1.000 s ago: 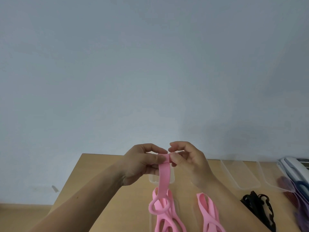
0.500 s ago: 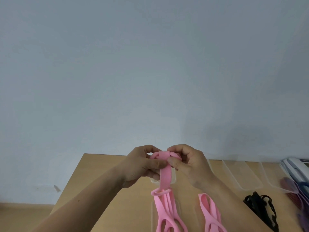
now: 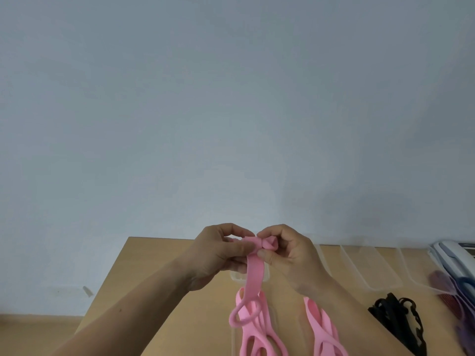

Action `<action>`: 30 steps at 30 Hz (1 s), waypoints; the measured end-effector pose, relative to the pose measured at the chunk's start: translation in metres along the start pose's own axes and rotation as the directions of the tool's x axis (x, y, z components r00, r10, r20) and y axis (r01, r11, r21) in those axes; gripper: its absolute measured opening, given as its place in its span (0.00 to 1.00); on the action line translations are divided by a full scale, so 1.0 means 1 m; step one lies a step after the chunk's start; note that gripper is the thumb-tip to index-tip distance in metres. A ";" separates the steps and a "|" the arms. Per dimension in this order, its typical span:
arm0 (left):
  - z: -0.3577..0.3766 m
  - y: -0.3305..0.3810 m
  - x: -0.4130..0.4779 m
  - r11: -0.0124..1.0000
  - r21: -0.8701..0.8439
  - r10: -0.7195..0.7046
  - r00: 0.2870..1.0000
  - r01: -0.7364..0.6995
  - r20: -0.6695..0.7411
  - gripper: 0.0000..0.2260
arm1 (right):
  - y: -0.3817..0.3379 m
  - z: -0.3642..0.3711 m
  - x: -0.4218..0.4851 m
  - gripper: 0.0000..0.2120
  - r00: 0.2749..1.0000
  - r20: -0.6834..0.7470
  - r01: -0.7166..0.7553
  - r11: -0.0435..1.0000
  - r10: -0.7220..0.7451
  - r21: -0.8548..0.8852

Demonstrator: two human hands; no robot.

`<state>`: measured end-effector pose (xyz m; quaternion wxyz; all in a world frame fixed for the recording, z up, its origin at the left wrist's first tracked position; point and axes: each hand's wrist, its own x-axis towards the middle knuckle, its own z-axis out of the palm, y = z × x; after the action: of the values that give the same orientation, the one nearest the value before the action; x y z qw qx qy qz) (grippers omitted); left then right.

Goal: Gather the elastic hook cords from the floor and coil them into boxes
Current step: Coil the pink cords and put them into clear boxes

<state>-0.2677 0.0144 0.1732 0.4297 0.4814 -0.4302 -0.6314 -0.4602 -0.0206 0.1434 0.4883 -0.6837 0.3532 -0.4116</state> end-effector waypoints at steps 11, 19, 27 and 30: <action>0.004 -0.009 0.003 0.932 0.251 0.282 0.958 -0.260 -0.056 0.09 | -0.011 0.000 0.003 0.17 0.963 0.030 -0.268 0.947 0.267 0.175; 0.008 -0.009 -0.001 0.952 0.243 0.190 0.982 -0.184 -0.003 0.17 | -0.014 -0.008 -0.001 0.07 0.980 -0.005 -0.192 0.957 0.198 0.218; 0.008 -0.004 -0.009 0.977 0.183 0.105 0.993 -0.114 0.057 0.15 | -0.018 -0.005 -0.010 0.11 0.989 -0.033 -0.136 0.975 0.145 0.178; 0.011 0.001 -0.010 0.989 0.109 0.093 0.993 -0.100 0.071 0.14 | -0.021 -0.006 -0.011 0.13 0.993 -0.050 -0.101 0.982 0.110 0.162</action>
<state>-0.2766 0.0249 0.1782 0.4175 0.4622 -0.5017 -0.6003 -0.4688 -0.0078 0.1625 0.5519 -0.6104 0.3690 -0.4321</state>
